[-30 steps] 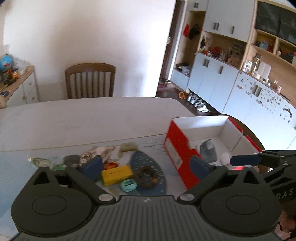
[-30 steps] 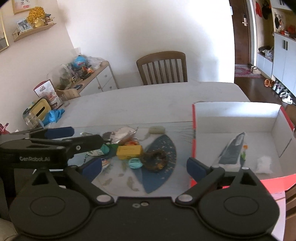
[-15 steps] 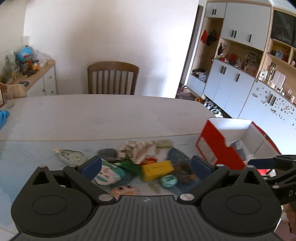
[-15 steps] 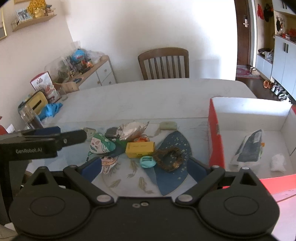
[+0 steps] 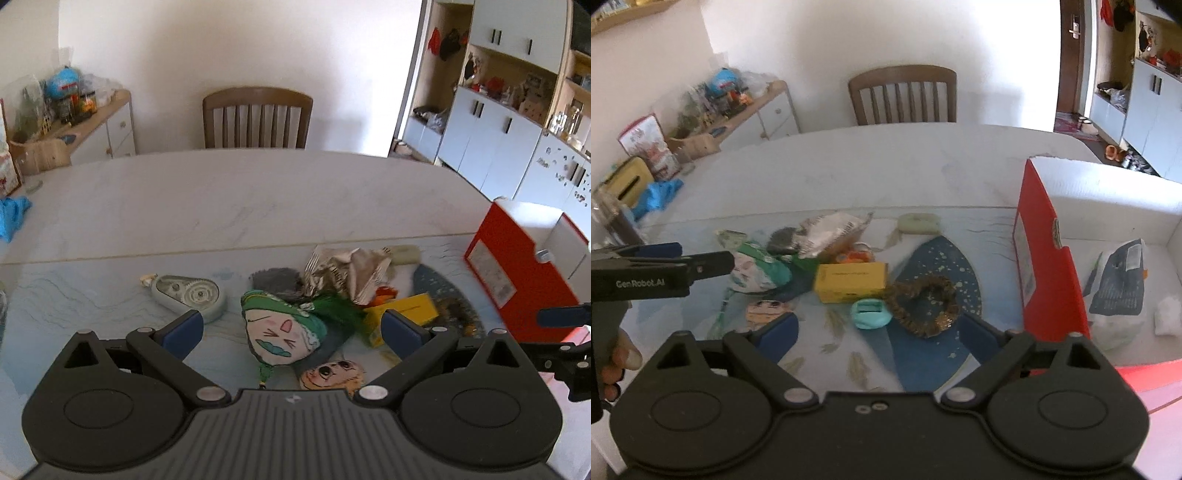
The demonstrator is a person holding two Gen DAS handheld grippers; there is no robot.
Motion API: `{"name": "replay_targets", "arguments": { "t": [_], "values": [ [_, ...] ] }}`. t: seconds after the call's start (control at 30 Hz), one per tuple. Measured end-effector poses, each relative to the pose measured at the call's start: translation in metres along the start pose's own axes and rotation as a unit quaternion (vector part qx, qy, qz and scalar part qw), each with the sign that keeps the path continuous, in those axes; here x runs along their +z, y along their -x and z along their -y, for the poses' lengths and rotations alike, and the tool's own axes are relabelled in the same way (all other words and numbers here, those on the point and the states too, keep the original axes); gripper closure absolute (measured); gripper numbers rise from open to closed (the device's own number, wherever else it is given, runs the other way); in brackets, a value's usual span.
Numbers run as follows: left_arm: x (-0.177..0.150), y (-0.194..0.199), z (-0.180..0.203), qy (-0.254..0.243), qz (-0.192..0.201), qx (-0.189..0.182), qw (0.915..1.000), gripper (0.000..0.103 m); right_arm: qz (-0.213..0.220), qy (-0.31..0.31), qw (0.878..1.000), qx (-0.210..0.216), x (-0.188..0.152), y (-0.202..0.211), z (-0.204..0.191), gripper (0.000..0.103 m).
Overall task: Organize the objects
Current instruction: 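Grasp the green plush with the left tool while the right tool grasps the brown hair tie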
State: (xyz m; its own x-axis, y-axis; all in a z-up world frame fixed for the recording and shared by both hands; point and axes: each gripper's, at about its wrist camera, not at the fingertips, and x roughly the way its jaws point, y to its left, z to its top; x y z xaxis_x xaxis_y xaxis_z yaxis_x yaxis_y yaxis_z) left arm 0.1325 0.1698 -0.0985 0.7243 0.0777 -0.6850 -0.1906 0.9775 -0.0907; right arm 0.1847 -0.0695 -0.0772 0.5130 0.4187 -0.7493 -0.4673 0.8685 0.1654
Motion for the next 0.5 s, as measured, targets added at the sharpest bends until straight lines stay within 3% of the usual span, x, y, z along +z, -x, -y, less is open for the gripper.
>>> {"name": "replay_targets", "arguments": {
  "t": [0.2,0.5],
  "values": [
    [-0.003,-0.033,-0.001,-0.017,-0.018,0.004,0.9997,0.0,-0.02,0.001,0.999,-0.035,0.004,-0.026,0.008,0.028],
    [-0.002,-0.054,0.0,-0.033,-0.031,0.004,0.999,0.0,-0.048,-0.013,0.999,-0.021,0.012,-0.062,0.019,0.051]
  ]
}}
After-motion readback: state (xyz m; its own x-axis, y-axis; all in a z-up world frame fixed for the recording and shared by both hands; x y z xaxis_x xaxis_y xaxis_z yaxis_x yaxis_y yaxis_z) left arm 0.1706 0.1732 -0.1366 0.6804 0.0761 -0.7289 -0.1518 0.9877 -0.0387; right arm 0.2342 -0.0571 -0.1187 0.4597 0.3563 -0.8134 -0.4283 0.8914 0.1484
